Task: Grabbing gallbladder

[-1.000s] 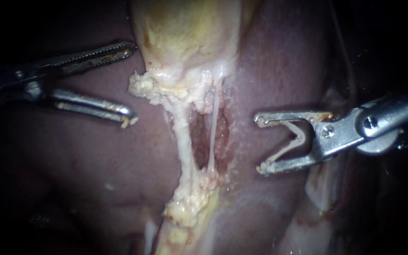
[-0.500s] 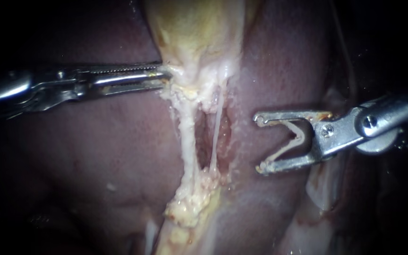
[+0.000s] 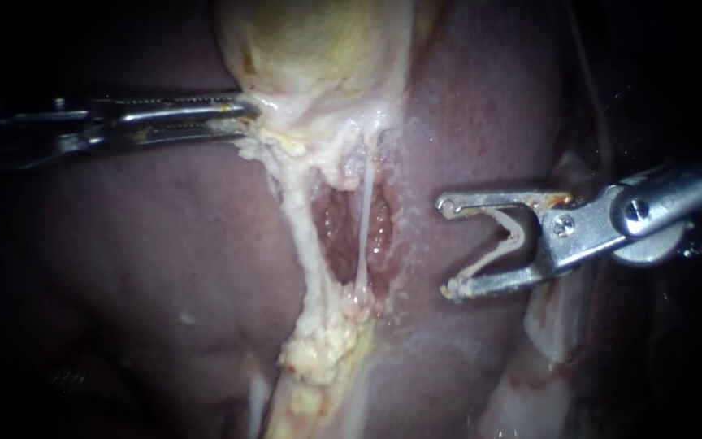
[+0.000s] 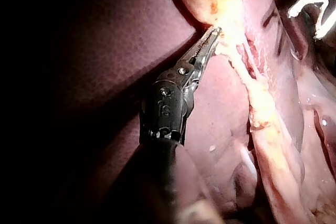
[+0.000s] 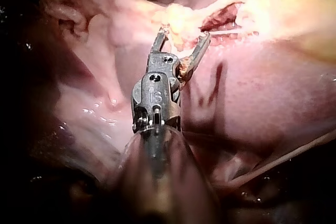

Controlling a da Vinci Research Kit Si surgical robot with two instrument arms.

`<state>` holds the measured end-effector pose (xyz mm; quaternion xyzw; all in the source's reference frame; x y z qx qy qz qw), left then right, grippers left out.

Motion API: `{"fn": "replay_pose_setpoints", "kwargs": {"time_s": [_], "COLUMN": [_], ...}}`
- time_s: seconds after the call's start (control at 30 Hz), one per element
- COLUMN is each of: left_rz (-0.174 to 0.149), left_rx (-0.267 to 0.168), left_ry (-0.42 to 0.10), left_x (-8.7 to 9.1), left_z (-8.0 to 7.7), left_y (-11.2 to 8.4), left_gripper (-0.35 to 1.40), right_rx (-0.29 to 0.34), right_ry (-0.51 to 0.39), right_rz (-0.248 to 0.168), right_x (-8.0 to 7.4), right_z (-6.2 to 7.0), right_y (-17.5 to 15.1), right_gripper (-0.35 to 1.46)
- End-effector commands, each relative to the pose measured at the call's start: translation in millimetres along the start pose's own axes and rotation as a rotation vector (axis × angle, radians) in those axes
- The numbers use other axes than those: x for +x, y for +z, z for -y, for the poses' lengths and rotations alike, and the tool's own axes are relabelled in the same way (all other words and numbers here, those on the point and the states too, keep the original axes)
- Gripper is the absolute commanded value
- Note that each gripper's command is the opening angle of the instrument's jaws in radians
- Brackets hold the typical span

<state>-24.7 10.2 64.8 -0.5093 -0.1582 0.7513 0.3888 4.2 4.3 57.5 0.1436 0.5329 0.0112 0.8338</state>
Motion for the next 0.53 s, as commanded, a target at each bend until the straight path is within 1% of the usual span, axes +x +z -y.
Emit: {"fn": "replay_pose_setpoints", "kwargs": {"time_s": [0.03, 0.1, 0.2, 0.53], "left_rz": [-0.013, -0.021, -0.026, -0.027], "left_rx": [0.002, 0.004, 0.003, 0.006], "left_ry": [0.008, 0.008, 0.012, 0.014], "left_x": [0.5, 1.2, 1.3, 1.0], "left_z": [0.1, 0.2, 0.3, 0.2], "left_y": [-0.5, -1.2, -1.6, -1.4], "left_gripper": [-0.35, -0.35, -0.35, -0.35], "right_rx": [0.0, 0.0, 0.0, 0.0], "right_ry": [0.0, 0.0, 0.0, 0.0], "right_rz": [0.0, 0.0, 0.0, 0.0], "right_x": [0.0, 0.0, 0.0, 0.1], "right_z": [0.0, 0.0, 0.0, 0.0], "right_y": [0.0, 0.0, 0.0, 0.0], "right_gripper": [0.5, 0.5, 0.5, 0.5]}}
